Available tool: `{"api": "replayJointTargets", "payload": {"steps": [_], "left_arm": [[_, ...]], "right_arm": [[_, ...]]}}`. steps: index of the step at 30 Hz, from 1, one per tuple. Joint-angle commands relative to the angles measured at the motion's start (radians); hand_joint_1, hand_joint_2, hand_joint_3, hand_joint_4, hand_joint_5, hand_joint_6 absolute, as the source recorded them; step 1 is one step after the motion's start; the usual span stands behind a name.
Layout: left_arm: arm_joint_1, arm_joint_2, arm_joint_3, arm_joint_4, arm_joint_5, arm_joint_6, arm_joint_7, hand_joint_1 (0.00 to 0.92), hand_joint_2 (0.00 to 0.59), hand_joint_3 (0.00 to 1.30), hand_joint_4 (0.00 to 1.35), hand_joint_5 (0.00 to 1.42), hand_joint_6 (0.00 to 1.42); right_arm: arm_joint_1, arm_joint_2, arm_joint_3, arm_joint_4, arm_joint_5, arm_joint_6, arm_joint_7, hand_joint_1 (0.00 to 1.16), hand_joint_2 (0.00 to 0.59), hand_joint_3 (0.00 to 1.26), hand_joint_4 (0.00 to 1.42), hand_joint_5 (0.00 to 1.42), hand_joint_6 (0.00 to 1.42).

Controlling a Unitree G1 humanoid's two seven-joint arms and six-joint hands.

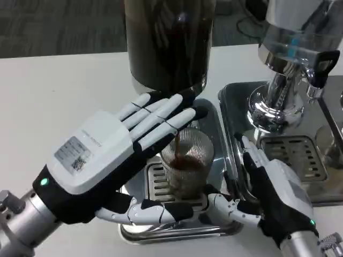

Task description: Grasp the cup under the faucet to collect the drink, then remove the cup.

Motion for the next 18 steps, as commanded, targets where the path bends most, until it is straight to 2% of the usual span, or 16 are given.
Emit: {"api": "replayJointTargets", "payload": {"steps": [1,9,18], "left_arm": [[0.027,0.021,-0.017,-0.011,0.025,-0.004,-0.027,0.0,0.185,0.08,0.0,0.11,0.06],[0.039,0.018,-0.008,-0.026,0.021,0.011,-0.024,0.0,0.187,0.08,0.0,0.11,0.06],[0.05,0.007,-0.001,-0.053,0.021,0.038,-0.02,0.0,0.187,0.08,0.0,0.12,0.06]], "right_arm": [[-0.03,0.008,-0.01,0.041,0.041,-0.014,0.011,0.57,0.219,0.0,0.0,0.0,0.05],[-0.076,0.02,-0.004,0.066,0.068,-0.01,0.027,0.57,0.224,0.0,0.0,0.0,0.06],[-0.086,0.013,-0.003,0.071,0.083,-0.013,0.04,0.57,0.226,0.0,0.0,0.0,0.07]]}}
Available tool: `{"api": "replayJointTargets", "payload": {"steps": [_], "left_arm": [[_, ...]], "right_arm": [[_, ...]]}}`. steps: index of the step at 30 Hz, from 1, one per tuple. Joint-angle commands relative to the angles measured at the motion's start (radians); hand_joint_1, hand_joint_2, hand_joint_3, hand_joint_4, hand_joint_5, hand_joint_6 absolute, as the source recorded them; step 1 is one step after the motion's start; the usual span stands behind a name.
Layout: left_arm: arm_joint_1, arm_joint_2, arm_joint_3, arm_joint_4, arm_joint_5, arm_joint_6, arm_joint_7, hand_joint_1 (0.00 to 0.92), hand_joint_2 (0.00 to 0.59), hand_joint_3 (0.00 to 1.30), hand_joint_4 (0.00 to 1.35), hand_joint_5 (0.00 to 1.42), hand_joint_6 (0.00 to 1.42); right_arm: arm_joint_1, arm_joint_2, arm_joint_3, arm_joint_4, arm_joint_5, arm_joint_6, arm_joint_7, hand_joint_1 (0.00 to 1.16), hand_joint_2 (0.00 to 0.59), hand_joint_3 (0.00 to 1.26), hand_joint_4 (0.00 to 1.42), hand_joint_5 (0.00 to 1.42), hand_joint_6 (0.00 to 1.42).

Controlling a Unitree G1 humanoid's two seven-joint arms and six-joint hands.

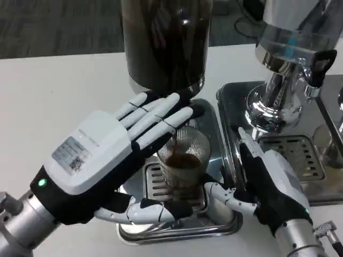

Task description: Grasp the cup under the faucet to collect the drink, then remove the cup.

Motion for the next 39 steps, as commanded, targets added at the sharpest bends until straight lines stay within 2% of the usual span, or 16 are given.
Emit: {"api": "replayJointTargets", "payload": {"steps": [1,12,18,24,30,33,39], "left_arm": [[0.031,0.006,-0.011,-0.02,0.02,0.006,-0.02,0.0,0.187,0.08,0.0,0.12,0.06],[0.073,-0.087,0.095,-0.041,0.032,0.084,0.107,0.0,0.18,0.01,0.0,0.03,0.0],[0.078,-0.132,0.14,-0.028,0.01,0.092,0.18,0.0,0.169,0.0,0.0,0.0,0.0],[0.126,-0.187,0.195,0.029,-0.082,0.098,0.235,0.0,0.164,0.0,0.0,0.0,0.0],[0.195,-0.238,0.223,0.148,-0.124,0.06,0.3,0.0,0.16,0.0,0.0,0.0,0.0],[0.215,-0.243,0.218,0.222,-0.103,0.046,0.336,0.0,0.159,0.0,0.0,0.0,0.0],[0.193,-0.212,0.167,0.394,-0.057,0.048,0.35,0.0,0.157,0.0,0.0,0.0,0.0]], "right_arm": [[-0.011,-0.003,0.005,0.015,0.02,-0.005,0.028,0.57,0.226,0.0,0.0,0.0,0.08],[0.007,-0.005,-0.002,0.003,0.024,-0.012,0.022,0.57,0.226,0.0,0.0,0.0,0.08],[0.017,-0.007,-0.008,-0.005,0.033,-0.019,0.019,0.57,0.227,0.0,0.0,0.0,0.08],[0.033,-0.006,-0.01,-0.013,0.041,-0.051,0.001,0.57,0.227,0.0,0.0,0.0,0.08],[0.046,-0.003,-0.008,-0.018,0.052,-0.065,0.001,0.57,0.227,0.0,0.0,0.0,0.08],[0.053,0.009,-0.014,-0.015,0.069,-0.092,-0.016,0.57,0.227,0.0,0.0,0.0,0.08],[0.052,0.056,-0.016,0.036,0.133,-0.168,-0.05,0.59,0.224,0.0,0.0,0.0,0.09]]}}
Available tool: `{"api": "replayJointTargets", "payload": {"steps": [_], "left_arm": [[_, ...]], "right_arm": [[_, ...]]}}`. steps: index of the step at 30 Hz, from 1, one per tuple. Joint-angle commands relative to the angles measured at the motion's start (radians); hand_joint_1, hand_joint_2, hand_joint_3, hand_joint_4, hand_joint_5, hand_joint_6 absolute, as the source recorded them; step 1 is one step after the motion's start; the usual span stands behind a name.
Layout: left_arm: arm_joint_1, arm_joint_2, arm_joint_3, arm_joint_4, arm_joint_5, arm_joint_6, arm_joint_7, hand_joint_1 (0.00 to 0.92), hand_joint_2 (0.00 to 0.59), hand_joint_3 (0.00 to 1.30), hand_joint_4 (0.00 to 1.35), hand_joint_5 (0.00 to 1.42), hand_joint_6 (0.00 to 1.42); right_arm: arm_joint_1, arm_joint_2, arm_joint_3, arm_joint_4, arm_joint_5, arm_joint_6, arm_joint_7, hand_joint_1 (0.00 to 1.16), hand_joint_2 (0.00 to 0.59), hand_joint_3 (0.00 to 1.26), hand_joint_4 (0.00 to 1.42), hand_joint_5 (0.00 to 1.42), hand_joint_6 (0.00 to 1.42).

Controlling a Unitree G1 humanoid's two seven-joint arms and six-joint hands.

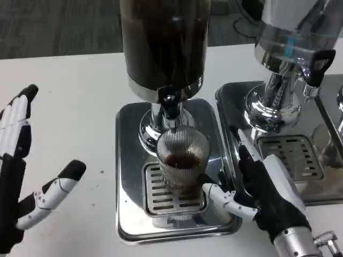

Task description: Grasp the cup under the faucet to collect the drink, then remove the cup.

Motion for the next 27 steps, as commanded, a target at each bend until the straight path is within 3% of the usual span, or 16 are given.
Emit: {"api": "replayJointTargets", "payload": {"steps": [1,6,10,14,18,27], "left_arm": [[-0.021,0.029,-0.047,0.118,0.028,-0.004,0.012,0.0,0.158,0.0,0.0,0.0,0.0],[-0.041,0.045,-0.092,0.183,0.039,-0.006,0.024,0.0,0.16,0.0,0.0,0.0,0.0],[-0.049,0.06,-0.115,0.218,0.042,-0.004,0.029,0.0,0.161,0.0,0.0,0.0,0.0],[-0.059,0.075,-0.136,0.255,0.042,-0.007,0.027,0.0,0.161,0.0,0.0,0.0,0.0],[-0.064,0.083,-0.147,0.271,0.031,-0.009,0.025,0.0,0.161,0.0,0.0,0.0,0.0],[-0.061,0.102,-0.161,0.275,0.009,-0.009,0.011,0.0,0.161,0.0,0.0,0.0,0.0]], "right_arm": [[0.003,0.038,-0.007,0.049,0.059,-0.098,-0.037,0.59,0.224,0.0,0.0,0.0,0.1],[-0.012,0.045,-0.007,0.108,0.095,-0.164,-0.026,0.6,0.217,0.0,0.0,0.0,0.09],[-0.025,0.056,-0.012,0.175,0.144,-0.265,-0.023,0.63,0.206,0.0,0.0,0.0,0.08],[-0.037,0.046,0.003,0.205,0.145,-0.302,-0.001,0.66,0.207,0.0,0.0,0.0,0.08],[-0.051,0.032,0.018,0.208,0.141,-0.273,0.051,0.66,0.189,0.0,0.0,0.0,0.07],[-0.07,0.076,0.008,0.223,0.125,-0.232,0.015,0.67,0.186,0.0,0.0,0.0,0.09]]}}
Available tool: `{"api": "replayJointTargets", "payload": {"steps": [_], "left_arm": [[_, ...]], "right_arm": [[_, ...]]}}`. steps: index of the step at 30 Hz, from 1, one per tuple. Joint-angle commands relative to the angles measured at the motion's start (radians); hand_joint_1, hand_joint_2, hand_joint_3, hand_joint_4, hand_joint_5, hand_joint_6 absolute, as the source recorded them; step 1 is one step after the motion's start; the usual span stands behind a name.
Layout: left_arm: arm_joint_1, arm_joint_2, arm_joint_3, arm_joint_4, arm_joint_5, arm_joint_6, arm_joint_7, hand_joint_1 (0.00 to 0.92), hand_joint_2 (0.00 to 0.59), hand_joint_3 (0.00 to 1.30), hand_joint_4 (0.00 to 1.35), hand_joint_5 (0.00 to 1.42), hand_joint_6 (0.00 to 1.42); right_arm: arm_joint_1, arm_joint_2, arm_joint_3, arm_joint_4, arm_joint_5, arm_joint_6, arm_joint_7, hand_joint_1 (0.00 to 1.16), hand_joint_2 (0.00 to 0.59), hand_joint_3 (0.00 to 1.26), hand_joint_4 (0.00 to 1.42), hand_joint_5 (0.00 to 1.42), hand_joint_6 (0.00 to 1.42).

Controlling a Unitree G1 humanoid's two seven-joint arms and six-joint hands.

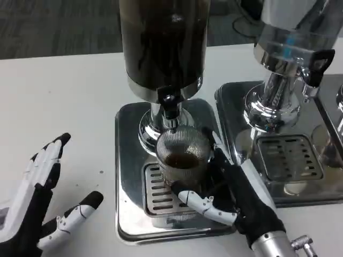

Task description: Grasp the cup under the faucet to collect the drink, then remove the cup.

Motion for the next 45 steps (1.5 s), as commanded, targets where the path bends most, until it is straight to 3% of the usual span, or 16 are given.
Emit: {"api": "replayJointTargets", "payload": {"steps": [1,5,9,13,20,26,33,45], "left_arm": [[0.004,0.025,-0.008,0.003,-0.017,-0.006,-0.008,0.0,0.161,0.0,0.0,0.0,0.0],[0.008,0.033,-0.009,0.001,-0.034,-0.002,-0.013,0.0,0.161,0.0,0.0,0.0,0.0],[0.012,0.037,-0.005,0.005,-0.051,-0.001,-0.021,0.0,0.161,0.0,0.0,0.0,0.0],[0.017,0.045,0.0,0.001,-0.066,0.0,-0.031,0.0,0.161,0.0,0.0,0.0,0.0],[0.026,0.045,0.001,-0.003,-0.078,0.005,-0.035,0.0,0.161,0.0,0.0,0.0,0.0],[0.03,0.036,0.0,-0.008,-0.08,0.01,-0.033,0.0,0.163,0.0,0.0,0.01,0.0],[0.032,0.034,0.002,-0.003,-0.083,0.01,-0.029,0.0,0.168,0.0,0.0,0.01,0.0],[0.042,0.029,0.007,-0.01,-0.08,0.012,-0.017,0.0,0.171,0.01,0.0,0.01,0.0]], "right_arm": [[-0.025,0.02,-0.002,0.028,-0.016,0.01,-0.029,0.67,0.185,0.0,0.0,0.0,0.1],[-0.042,0.036,0.006,0.087,-0.004,-0.046,-0.041,0.68,0.178,0.0,0.0,0.0,0.13],[-0.058,0.063,0.007,0.187,0.025,-0.152,-0.064,0.69,0.168,0.0,0.0,0.0,0.14],[-0.063,0.068,0.02,0.21,-0.006,-0.183,-0.09,0.7,0.166,0.0,0.0,0.0,0.16],[-0.058,0.063,0.032,0.196,-0.055,-0.156,-0.103,0.72,0.161,0.0,0.0,0.0,0.17],[-0.061,0.075,0.02,0.202,-0.033,-0.122,-0.095,0.73,0.161,0.0,0.0,0.0,0.22],[-0.074,0.085,0.019,0.219,-0.019,-0.11,-0.09,0.73,0.154,0.0,0.0,0.09,0.3],[-0.108,0.082,0.031,0.249,-0.015,-0.082,-0.064,0.75,0.152,0.0,0.14,0.26,0.47]]}}
